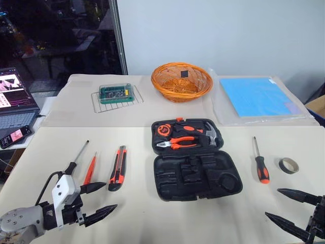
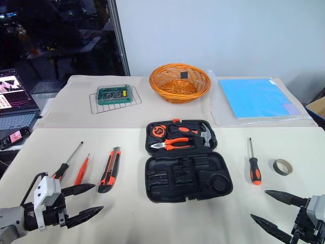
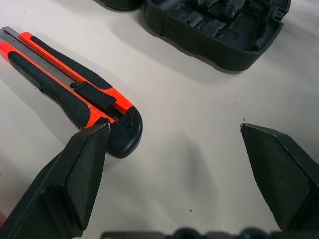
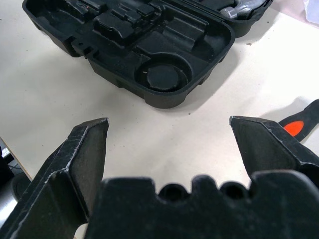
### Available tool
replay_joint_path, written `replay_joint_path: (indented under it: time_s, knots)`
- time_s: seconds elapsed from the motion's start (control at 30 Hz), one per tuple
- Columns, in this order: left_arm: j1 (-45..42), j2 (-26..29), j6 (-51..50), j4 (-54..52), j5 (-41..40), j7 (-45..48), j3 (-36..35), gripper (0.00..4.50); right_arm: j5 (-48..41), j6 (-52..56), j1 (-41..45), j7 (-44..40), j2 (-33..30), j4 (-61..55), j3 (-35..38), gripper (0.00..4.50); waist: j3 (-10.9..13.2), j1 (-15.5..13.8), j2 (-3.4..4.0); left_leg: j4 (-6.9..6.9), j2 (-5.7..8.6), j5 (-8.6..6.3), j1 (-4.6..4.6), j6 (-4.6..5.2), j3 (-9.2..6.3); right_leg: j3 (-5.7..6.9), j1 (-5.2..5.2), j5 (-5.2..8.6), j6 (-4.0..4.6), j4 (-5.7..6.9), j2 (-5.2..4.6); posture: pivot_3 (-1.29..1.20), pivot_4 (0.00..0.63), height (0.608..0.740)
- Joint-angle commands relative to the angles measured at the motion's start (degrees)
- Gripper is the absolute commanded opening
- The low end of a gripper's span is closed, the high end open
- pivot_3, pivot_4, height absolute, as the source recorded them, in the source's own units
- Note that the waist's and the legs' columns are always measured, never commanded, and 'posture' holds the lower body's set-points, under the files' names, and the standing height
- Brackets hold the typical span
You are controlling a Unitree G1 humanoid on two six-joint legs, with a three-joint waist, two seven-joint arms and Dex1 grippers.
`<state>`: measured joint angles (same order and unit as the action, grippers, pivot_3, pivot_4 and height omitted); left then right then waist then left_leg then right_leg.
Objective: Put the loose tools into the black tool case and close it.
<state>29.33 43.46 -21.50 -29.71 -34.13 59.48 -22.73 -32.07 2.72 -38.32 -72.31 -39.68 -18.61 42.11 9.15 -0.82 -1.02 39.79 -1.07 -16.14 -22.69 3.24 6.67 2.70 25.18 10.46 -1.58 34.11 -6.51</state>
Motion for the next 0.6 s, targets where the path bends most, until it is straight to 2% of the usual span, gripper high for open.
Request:
replay_joint_path:
  time_s: [0.03, 0.13, 0.23, 0.3, 0.37, 0.5, 0.6]
  knots:
    - [-3.17, -1.02, -2.69, -2.62, -4.25, -4.32, -1.96, 4.5, -1.67, -1.44, 2.53, 1.64, 0.89, -1.04, 0.16, 4.47, 0.0, 0.0, 0.0, 0.0, 0.0, 0.0, 0.0, 0.0, 0.0, 0.0, 0.0, 0.0, 0.0, 0.0, 0.0, 0.0, 0.15, 0.74]
    - [-8.92, -4.3, -9.5, -3.02, -12.9, -15.36, -6.3, 4.5, -6.54, 2.3, 9.02, 6.85, 1.53, -5.59, -2.62, 4.47, 0.03, 0.08, -0.05, 0.07, -0.04, 0.0, 0.05, -0.01, -0.06, 0.03, 0.02, -0.02, -0.02, 0.01, 0.0, 0.0, 0.15, 0.74]
    - [-14.79, -7.06, -14.12, -1.82, -17.81, -26.28, -9.26, 4.5, -7.95, 6.19, 14.63, 10.63, -0.25, -8.25, -5.61, 4.47, 0.03, 0.18, -0.01, 0.09, -0.03, 0.01, 0.13, -0.01, -0.03, -0.19, -0.18, -0.18, -0.03, 0.06, -0.02, 0.0, 0.15, 0.74]
    - [-17.66, -6.81, -19.18, -1.05, -16.71, -35.8, -10.96, 4.5, -10.27, 9.49, 20.48, 11.09, -3.02, -10.59, -9.98, 4.47, 0.04, 0.2, -0.04, 0.08, 0.0, 0.03, 0.39, -0.03, -0.01, -0.2, -0.22, -0.21, -0.04, 0.09, 0.02, 0.0, 0.15, 0.74]
    - [-18.87, -5.11, -23.93, -0.05, -17.14, -40.35, -12.38, 4.5, -11.48, 11.56, 24.23, 11.36, -4.74, -12.3, -12.99, 4.47, 0.09, 0.32, -0.12, 0.09, 0.06, 0.06, 0.46, -0.06, 0.01, -0.26, -0.39, -0.27, 0.04, 0.15, 0.14, 0.0, 0.15, 0.74]
    - [-17.63, 2.4, -26.98, 5.57, -16.14, -35.0, -16.75, 4.5, -15.91, 17.07, 33.93, 8.64, -10.36, -13.94, -19.43, 4.47, 0.19, 0.28, -0.3, 0.04, 0.05, 0.23, 0.35, 0.07, -0.02, -0.25, -0.15, -0.19, 0.25, 0.23, 0.38, 0.0, 0.15, 0.74]
    - [-15.04, 8.33, -27.64, 9.84, -11.16, -31.85, -16.33, 4.5, -15.95, 17.76, 38.47, 7.78, -11.03, -12.83, -22.4, 4.47, 0.2, 0.08, -0.38, -0.03, 0.06, 0.36, 0.28, 0.31, -0.01, -0.19, -0.01, -0.19, 0.65, 0.3, 0.37, 0.0, 0.15, 0.74]
